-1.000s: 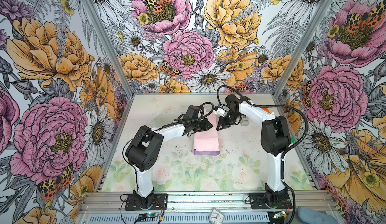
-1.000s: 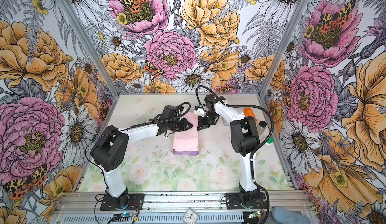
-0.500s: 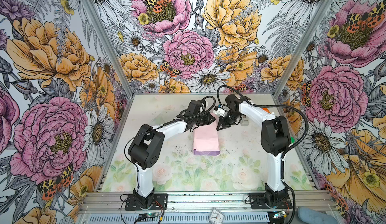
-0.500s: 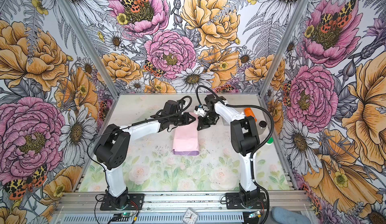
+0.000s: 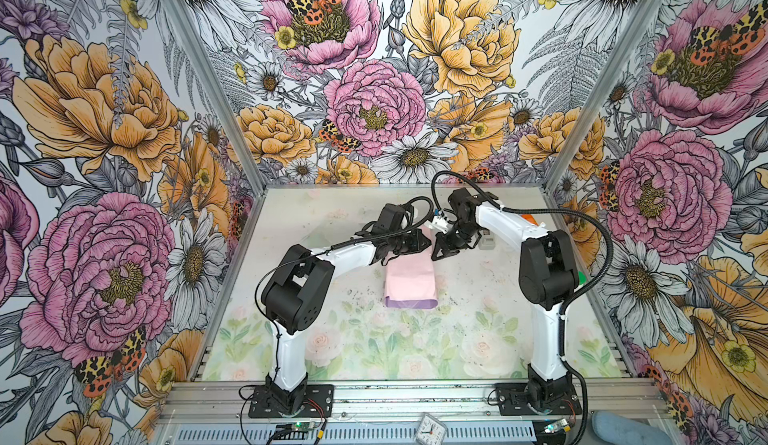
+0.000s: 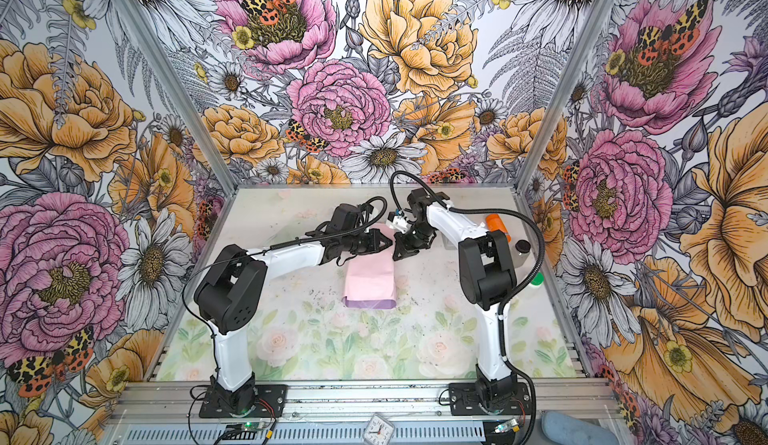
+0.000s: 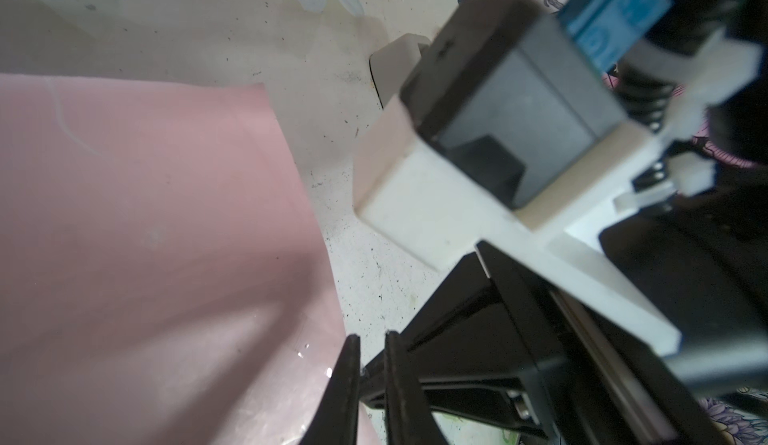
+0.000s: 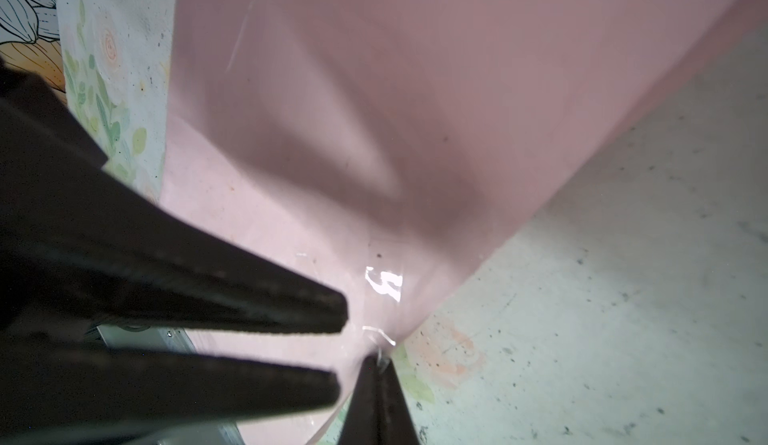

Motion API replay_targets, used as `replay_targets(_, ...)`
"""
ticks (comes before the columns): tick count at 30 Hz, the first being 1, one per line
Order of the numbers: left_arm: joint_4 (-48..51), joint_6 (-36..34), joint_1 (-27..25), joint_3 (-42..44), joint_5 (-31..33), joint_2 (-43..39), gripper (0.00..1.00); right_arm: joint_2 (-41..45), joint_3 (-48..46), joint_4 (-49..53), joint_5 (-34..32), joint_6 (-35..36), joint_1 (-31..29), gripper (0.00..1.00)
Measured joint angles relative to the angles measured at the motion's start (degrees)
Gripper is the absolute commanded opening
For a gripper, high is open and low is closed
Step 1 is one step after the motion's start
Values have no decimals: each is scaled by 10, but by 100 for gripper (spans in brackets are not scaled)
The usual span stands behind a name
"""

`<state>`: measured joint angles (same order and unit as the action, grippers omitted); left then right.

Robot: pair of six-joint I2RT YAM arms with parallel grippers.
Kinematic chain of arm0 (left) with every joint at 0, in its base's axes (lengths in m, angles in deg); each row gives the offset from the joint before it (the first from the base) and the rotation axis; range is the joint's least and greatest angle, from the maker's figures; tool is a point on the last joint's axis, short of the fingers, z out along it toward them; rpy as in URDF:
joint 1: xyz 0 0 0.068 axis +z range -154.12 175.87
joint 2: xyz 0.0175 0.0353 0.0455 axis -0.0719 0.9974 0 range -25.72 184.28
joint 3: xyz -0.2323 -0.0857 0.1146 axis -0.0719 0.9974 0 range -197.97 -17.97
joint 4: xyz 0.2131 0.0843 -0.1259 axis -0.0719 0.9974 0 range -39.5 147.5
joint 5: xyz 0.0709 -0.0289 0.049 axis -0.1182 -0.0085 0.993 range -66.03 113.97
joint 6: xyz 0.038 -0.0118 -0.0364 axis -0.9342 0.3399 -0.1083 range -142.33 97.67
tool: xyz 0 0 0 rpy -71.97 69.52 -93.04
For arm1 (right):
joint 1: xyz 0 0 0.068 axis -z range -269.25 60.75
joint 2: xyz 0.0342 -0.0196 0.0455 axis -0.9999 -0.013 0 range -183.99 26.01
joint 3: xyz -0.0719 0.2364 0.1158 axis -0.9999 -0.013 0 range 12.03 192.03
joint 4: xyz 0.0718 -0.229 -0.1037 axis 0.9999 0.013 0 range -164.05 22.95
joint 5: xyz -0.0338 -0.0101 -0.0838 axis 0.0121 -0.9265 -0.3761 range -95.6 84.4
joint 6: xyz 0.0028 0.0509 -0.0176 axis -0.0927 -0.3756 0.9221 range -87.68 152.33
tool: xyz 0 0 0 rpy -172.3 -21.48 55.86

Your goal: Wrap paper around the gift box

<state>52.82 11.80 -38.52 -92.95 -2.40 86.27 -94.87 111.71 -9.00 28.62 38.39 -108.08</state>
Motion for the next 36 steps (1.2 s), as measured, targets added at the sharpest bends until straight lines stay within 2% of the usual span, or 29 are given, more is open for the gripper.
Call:
replay_targets(12, 6, -2, 0, 3, 11, 17, 14, 0, -1, 0, -2, 0, 0, 0)
replay_targets(17, -7, -2, 0, 11, 12, 17, 13, 3, -7, -2, -2, 1, 3, 14)
replay_targets(22, -14, -2, 0, 15, 12, 16, 13, 16, -23, 0, -4, 5, 9, 17)
replay_targets(34, -14, -2, 0, 16, 12, 16, 13, 19, -44, 1, -21, 4, 18, 18)
replay_targets(36, -14, -3, 0, 16, 12, 16, 13, 19, -47, 1, -25, 4, 19, 21)
